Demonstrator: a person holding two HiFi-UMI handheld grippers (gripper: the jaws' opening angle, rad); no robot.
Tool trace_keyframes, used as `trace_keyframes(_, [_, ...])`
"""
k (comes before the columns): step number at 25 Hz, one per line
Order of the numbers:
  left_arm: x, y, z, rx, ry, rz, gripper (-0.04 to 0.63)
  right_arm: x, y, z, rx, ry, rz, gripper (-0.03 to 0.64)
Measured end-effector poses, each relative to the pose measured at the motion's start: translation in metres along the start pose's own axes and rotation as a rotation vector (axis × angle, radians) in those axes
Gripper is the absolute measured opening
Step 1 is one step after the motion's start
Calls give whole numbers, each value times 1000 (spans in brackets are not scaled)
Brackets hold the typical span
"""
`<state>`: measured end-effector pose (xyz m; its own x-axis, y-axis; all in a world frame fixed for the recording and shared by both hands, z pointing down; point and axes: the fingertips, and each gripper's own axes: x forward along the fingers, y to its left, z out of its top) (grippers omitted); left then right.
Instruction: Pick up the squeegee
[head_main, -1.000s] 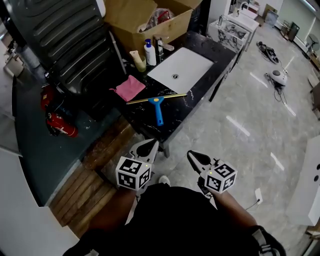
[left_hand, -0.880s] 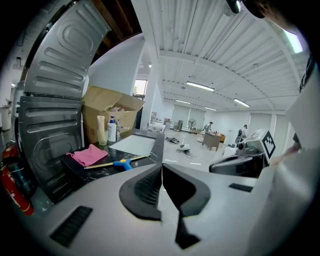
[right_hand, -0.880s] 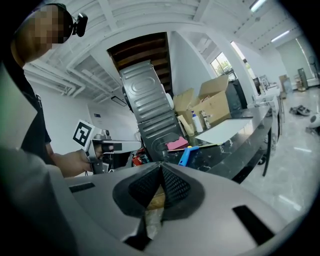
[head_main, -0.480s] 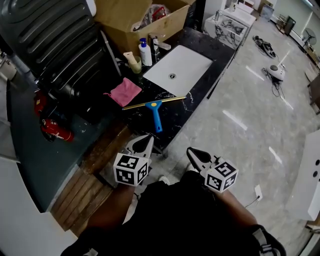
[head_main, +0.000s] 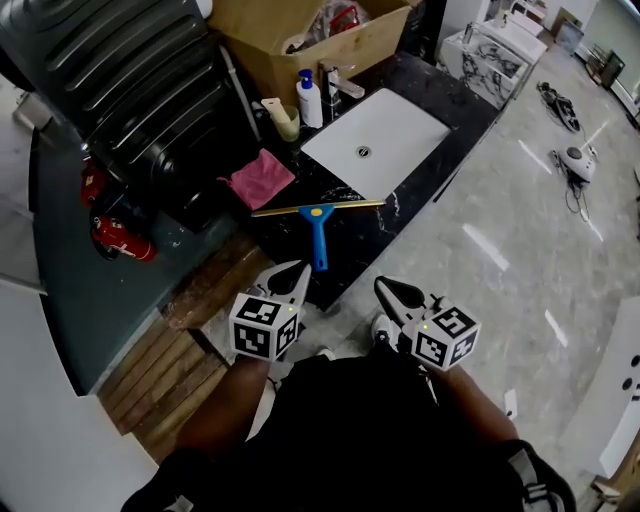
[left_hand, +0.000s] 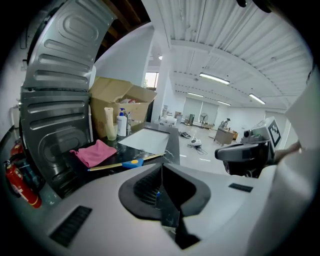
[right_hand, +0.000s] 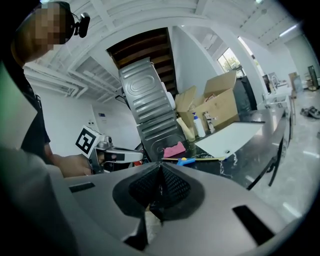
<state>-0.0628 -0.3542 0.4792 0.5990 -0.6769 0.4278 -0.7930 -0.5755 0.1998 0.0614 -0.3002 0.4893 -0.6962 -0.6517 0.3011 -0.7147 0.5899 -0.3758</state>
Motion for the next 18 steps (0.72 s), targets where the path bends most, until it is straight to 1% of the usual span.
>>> trace_keyframes(3, [14,0,-1,-11,15,9,18,0,-10,0,10,13,19,9])
trace_keyframes(5, [25,0,-1,-8,19,19,18,-2,-19,2,15,22,16,9])
trace_keyframes(9, [46,8,-1,-2,36,58,18,-4,-40,9,26,14,14,9])
trace_keyframes(14, [66,26,8,-58,22,111,20,-8,-61,18,29,14,14,9])
trace_keyframes(18, [81,38,9,-81,34,147,20,-12,-78,21,36,14,12,9])
